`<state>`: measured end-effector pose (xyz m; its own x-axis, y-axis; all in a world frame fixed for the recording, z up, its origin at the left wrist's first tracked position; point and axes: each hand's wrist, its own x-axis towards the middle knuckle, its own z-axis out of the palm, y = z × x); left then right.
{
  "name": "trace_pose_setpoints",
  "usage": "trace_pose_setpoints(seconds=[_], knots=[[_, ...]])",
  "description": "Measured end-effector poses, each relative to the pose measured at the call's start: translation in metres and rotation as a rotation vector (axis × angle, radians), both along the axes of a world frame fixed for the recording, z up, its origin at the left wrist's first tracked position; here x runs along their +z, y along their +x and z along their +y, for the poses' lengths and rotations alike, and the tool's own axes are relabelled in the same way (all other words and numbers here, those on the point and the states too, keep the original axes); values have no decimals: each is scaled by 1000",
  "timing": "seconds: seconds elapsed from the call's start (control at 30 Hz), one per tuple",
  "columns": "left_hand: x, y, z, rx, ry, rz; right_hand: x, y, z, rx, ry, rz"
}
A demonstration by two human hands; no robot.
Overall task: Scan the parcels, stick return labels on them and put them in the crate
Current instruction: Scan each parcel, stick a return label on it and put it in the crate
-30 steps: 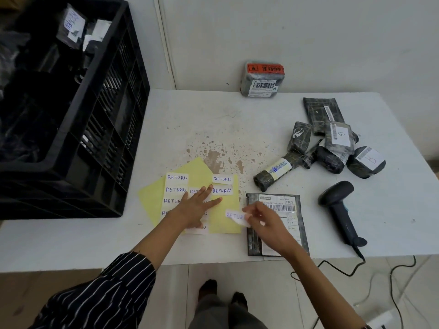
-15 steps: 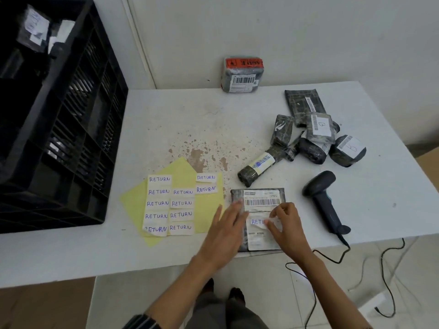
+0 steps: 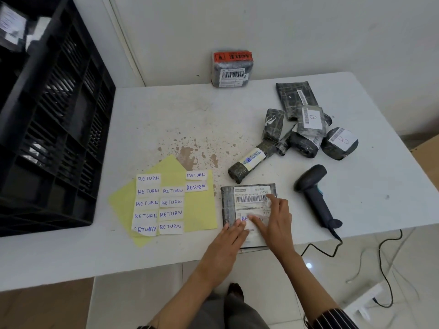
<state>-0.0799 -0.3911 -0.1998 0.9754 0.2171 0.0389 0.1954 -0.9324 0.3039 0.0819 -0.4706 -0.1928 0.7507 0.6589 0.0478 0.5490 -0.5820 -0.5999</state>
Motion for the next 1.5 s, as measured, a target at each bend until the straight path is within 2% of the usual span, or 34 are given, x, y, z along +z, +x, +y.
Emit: trace_pose_setpoints(seconds=[0.1,0.27,0.47,0.63,0.73,0.8,0.87,0.97,1.03,1.17,1.33,1.5], knots=[[7,6,0,-5,-46,8,1,1,3,-45,58,97],[14,24,7,31,-5,-23,-2,5,-13,36,153,163],[7,24,-4,119,36,141,-1,15,-28,148,152,238],[12,26,-17,338,-93,199,-1,2,-19,-31,213,227],[31,26,-19,515,-248,132,-2,-9,-19,-268,109,185],[36,27,-17,590,-401,80,0,-14,-18,-335,46,191],[44,29,-13,737,-611,16,7,-16,-18,-365,64,272],[52,33,-5,922,-794,-28,27,-19,-18,-368,136,533],[53,34,-6,944,-817,-71,36,-24,-16,-355,143,609],[67,32,-4,982,-854,-189,49,-33,-8,-354,166,528],[85,27,13,984,-826,-301,73,-39,-2,-298,304,558],[110,16,30,979,-785,-379,98,-41,8,-191,446,773]])
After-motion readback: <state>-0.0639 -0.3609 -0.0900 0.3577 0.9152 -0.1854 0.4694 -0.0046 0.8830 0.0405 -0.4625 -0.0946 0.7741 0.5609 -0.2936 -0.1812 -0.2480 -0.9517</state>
